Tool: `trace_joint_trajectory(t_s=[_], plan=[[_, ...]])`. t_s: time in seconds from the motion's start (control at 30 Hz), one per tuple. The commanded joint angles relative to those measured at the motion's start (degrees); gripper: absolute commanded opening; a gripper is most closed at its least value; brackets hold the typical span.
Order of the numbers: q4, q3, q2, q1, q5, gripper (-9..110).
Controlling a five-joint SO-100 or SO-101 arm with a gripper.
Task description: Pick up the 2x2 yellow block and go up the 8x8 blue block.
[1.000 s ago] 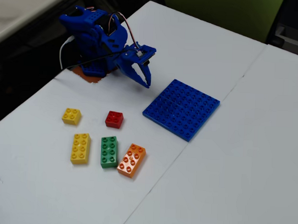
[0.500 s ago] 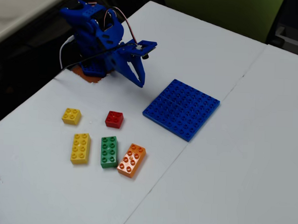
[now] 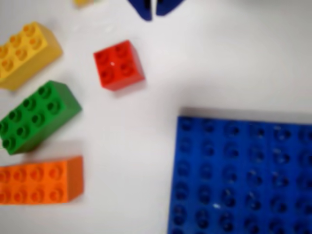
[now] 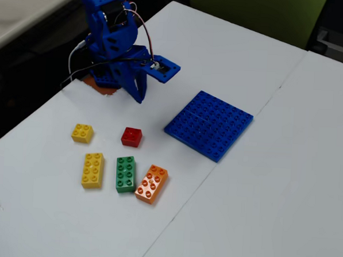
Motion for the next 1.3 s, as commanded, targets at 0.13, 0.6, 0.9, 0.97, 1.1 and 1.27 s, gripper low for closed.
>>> trace_joint_trajectory(t_s=[0.13, 0.6, 0.9, 0.97, 1.1, 1.27], plan=[[3.9, -9.8, -8.3, 12.7, -26.4, 0], [2.7, -13.0, -16.3, 33.0, -61.2, 9], [-2.6, -10.8, -21.6, 39.6, -66.8, 18], [-3.8, -10.6, -22.7, 40.6, -67.1, 21], [-4.8, -11.6, -25.1, 41.5, -67.1, 24], [-8.5, -12.1, -27.4, 42.1, -68.6, 26]])
